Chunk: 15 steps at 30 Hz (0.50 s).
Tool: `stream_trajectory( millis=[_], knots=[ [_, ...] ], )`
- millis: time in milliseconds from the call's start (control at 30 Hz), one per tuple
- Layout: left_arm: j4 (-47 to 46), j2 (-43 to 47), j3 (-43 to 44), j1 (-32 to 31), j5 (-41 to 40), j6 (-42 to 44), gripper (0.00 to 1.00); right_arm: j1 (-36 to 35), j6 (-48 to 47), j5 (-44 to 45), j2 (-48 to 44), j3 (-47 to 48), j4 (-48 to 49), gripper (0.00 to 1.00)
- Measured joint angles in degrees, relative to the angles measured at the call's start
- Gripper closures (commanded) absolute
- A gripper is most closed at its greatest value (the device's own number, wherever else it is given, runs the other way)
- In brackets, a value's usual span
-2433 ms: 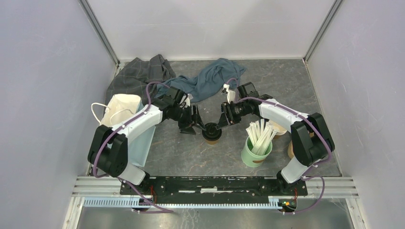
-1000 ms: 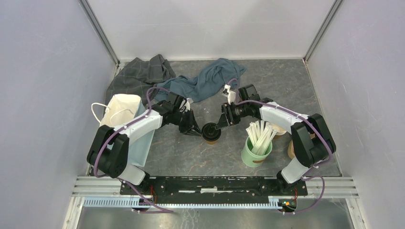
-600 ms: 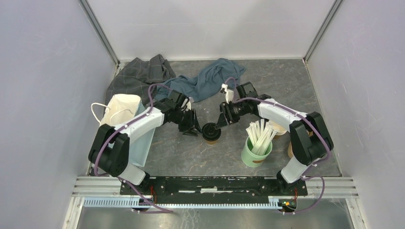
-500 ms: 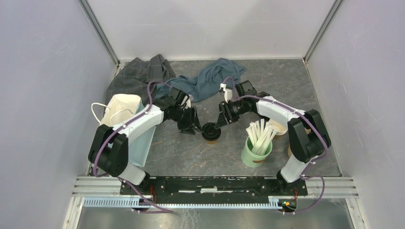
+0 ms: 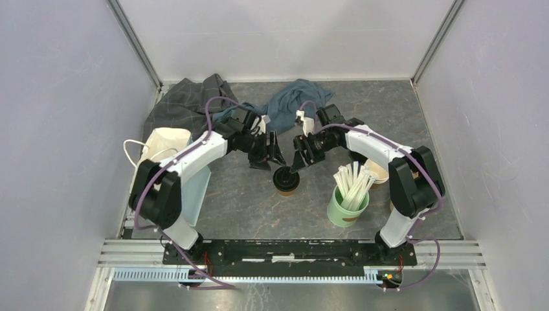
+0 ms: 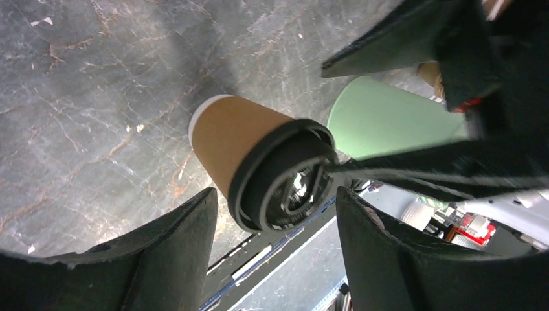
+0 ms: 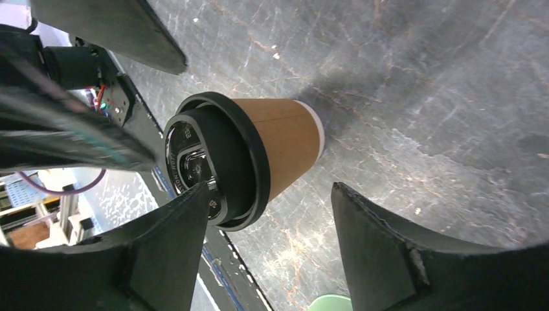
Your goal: Pack the takeout coffee
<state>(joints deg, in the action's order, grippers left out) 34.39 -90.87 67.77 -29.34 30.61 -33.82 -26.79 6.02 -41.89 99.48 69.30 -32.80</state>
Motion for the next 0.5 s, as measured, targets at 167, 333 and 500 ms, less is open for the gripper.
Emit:
stream_trajectory(
  millis=[167,333,500],
  knots=[
    [-0.72,-5.46,0.98,0.02,0.83,0.02,0.36,0.02,2.95,2.51,-0.52,1.57,-0.92,0.17],
    [-0.96,-5.99,0.98,0.0,1.55,0.02,0.46,0.02,5.86,1.62,-2.95,-0.98,-0.59,0.19],
    [-2.1,-5.7,0.15,0.02,1.7,0.0,0.53,-0.83,6.78,1.36,-3.87,-5.07,-0.48,0.32]
  ],
)
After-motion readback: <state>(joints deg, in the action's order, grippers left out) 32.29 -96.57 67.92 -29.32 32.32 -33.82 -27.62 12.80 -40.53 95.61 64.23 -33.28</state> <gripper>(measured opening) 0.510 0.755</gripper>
